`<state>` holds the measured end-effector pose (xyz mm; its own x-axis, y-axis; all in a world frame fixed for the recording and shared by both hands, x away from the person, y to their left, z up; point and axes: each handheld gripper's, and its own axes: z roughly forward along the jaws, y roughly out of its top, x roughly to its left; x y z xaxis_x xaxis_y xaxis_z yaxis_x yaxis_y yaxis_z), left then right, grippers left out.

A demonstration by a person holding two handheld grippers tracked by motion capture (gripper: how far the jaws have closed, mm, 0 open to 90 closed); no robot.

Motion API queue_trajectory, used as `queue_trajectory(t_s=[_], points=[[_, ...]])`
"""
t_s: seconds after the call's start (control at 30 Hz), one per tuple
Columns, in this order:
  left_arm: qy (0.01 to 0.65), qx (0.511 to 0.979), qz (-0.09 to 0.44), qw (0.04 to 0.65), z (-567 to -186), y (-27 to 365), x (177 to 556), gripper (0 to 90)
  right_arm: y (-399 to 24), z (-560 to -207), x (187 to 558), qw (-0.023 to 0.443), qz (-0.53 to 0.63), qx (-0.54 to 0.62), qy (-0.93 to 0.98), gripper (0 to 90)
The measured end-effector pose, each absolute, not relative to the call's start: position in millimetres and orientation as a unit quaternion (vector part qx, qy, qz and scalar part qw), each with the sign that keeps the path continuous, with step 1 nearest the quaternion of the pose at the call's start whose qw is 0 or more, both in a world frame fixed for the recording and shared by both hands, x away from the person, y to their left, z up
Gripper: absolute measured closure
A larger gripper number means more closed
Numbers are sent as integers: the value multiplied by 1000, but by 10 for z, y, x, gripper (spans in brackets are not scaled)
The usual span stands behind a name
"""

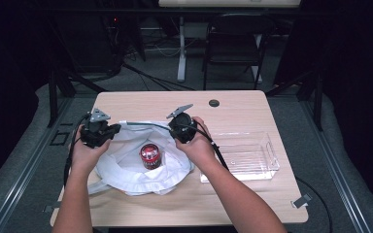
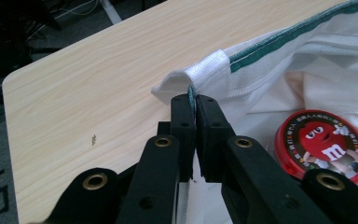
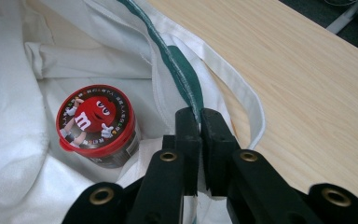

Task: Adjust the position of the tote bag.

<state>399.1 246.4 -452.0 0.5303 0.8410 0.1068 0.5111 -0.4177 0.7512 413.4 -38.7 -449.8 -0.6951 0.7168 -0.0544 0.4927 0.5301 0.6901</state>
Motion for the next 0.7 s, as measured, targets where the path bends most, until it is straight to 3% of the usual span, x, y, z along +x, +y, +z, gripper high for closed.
queue_trajectory(t_s=[0.7], points=[[433,806,231,331,-4651,2454,4074,888,-391,-4679,4227,159,329,374,853,865]])
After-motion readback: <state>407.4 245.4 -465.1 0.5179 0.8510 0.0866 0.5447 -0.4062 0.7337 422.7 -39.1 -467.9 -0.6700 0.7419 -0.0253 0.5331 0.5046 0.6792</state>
